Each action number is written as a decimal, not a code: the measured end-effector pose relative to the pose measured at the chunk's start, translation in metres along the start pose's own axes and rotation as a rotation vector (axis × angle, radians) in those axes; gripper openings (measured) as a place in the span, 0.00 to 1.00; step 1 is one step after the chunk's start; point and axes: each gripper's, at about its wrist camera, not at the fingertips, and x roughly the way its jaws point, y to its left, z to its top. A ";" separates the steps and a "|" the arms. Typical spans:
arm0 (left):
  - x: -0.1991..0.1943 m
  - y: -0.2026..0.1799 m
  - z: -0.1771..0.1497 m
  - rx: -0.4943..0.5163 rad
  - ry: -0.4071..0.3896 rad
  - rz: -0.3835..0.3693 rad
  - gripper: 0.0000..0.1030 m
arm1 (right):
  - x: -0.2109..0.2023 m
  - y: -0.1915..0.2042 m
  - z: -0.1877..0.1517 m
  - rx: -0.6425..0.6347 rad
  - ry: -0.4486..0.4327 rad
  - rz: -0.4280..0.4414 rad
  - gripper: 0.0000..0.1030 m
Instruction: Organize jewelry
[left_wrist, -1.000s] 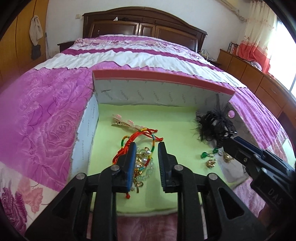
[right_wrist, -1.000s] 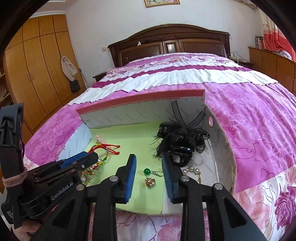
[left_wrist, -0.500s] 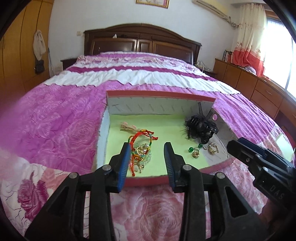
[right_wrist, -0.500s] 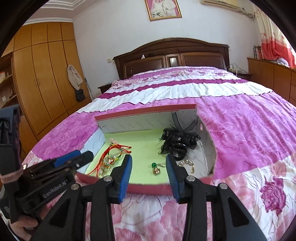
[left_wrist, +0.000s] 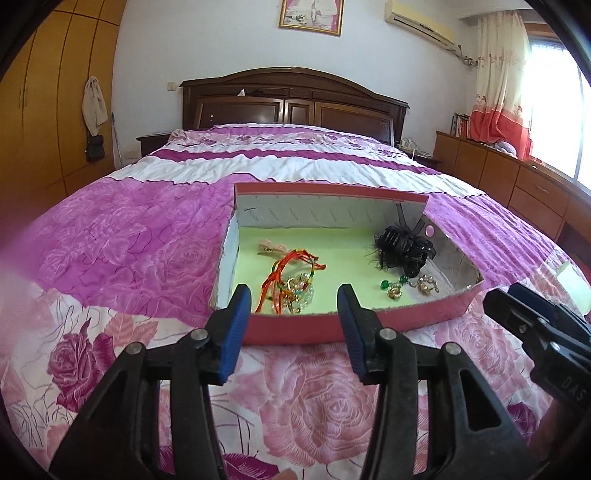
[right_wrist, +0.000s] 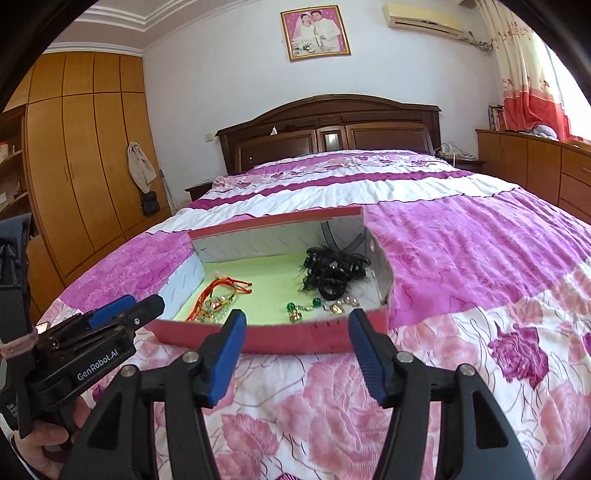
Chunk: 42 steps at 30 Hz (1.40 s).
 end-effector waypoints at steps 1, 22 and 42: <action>0.000 -0.001 -0.002 0.002 0.000 0.003 0.42 | -0.001 0.000 -0.003 0.000 -0.005 -0.003 0.62; -0.009 -0.007 -0.019 0.017 -0.035 0.019 0.45 | -0.011 0.003 -0.021 -0.013 -0.036 -0.010 0.69; -0.010 -0.006 -0.019 0.014 -0.040 0.025 0.45 | -0.011 0.003 -0.022 -0.014 -0.036 -0.010 0.69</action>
